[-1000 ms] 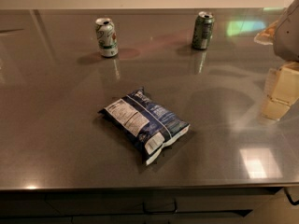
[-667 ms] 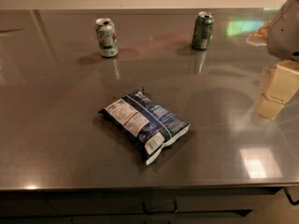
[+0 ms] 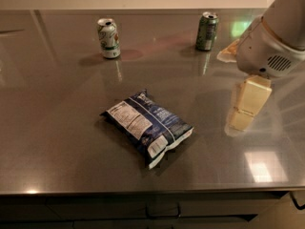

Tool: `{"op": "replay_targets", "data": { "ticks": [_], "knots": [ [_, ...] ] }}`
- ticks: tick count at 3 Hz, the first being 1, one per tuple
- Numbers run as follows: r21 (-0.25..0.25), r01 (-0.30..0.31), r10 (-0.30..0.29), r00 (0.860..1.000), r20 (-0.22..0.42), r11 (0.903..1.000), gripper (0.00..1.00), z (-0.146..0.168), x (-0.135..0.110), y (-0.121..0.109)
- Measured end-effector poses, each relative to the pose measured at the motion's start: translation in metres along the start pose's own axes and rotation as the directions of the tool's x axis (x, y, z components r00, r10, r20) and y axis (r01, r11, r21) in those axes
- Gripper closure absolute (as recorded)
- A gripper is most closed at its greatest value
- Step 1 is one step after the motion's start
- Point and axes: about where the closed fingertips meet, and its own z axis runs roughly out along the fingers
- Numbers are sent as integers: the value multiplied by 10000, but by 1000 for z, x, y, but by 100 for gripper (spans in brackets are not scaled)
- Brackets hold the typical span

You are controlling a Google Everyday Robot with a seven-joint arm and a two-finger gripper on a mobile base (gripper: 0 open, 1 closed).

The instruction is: Move blue chip bag near 7up can

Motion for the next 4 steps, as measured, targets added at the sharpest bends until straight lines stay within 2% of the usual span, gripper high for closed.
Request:
{"op": "replay_targets", "data": {
  "ticks": [1, 3, 4],
  "knots": [
    [-407, 238, -220, 9987, 456, 9989, 0, 32, -13, 7],
    [-1055, 185, -49, 9919, 1273, 9942, 0, 84, -32, 21],
    [-934, 191, -27, 9848, 1734, 9954, 0, 111, -51, 29]
  ]
}}
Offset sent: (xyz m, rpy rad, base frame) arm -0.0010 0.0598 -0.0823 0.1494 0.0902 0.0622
